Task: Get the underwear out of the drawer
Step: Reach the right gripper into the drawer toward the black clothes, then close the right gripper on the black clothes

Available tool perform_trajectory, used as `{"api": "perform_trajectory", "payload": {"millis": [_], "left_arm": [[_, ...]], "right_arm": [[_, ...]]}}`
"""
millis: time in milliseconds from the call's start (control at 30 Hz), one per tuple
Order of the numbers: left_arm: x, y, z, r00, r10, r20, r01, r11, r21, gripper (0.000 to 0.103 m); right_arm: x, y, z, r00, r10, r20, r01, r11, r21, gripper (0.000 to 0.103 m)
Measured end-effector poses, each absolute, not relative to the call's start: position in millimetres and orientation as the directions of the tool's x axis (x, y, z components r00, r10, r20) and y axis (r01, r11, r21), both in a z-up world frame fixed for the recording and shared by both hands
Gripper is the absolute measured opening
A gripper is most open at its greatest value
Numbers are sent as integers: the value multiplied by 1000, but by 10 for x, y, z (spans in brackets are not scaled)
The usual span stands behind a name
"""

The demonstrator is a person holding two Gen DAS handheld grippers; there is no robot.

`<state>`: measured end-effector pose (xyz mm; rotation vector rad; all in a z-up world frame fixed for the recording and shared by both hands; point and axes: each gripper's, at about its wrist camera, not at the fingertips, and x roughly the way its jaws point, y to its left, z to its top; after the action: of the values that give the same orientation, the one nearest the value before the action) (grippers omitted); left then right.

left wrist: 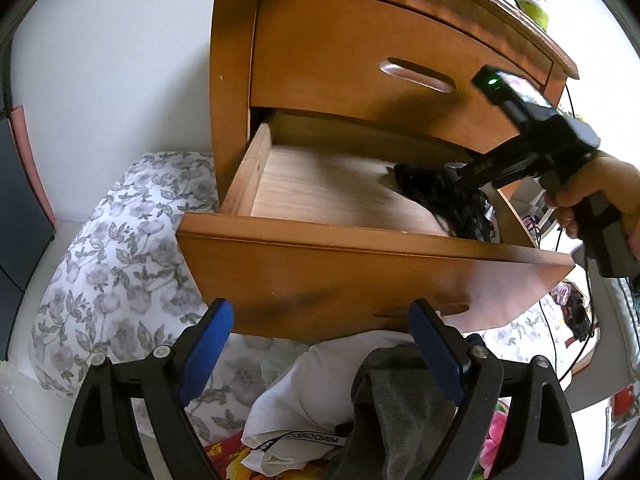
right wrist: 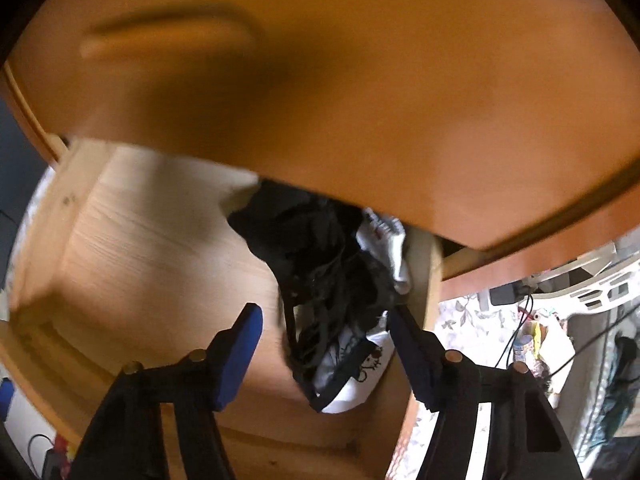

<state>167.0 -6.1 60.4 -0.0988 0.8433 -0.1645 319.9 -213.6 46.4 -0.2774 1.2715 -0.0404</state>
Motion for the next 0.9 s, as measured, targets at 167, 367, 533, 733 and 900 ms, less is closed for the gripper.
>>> {"api": "perform_trajectory", "payload": {"millis": [167, 367, 533, 733, 900], "left_arm": [[1694, -61, 561, 643, -191, -741, 114, 981, -155, 90], [1728, -53, 519, 637, -197, -746, 115, 980, -161, 90], [1732, -30, 520, 638, -200, -744, 110, 979, -169, 90], [1710, -37, 534, 642, -201, -740, 113, 979, -169, 90], [1692, -38, 552, 647, -203, -735, 114, 979, -170, 90]], "right_arm": [[3317, -2095, 232, 245, -231, -942, -125, 956, -267, 59], [3374, -2095, 70, 208, -257, -944, -120, 951, -285, 43], [3360, -2121, -5, 186, -263, -947, -121, 950, -288, 33], [3398, -2132, -23, 193, -289, -938, -120, 942, -315, 16], [3322, -2233, 5, 224, -314, -923, -135, 927, -349, 5]]}}
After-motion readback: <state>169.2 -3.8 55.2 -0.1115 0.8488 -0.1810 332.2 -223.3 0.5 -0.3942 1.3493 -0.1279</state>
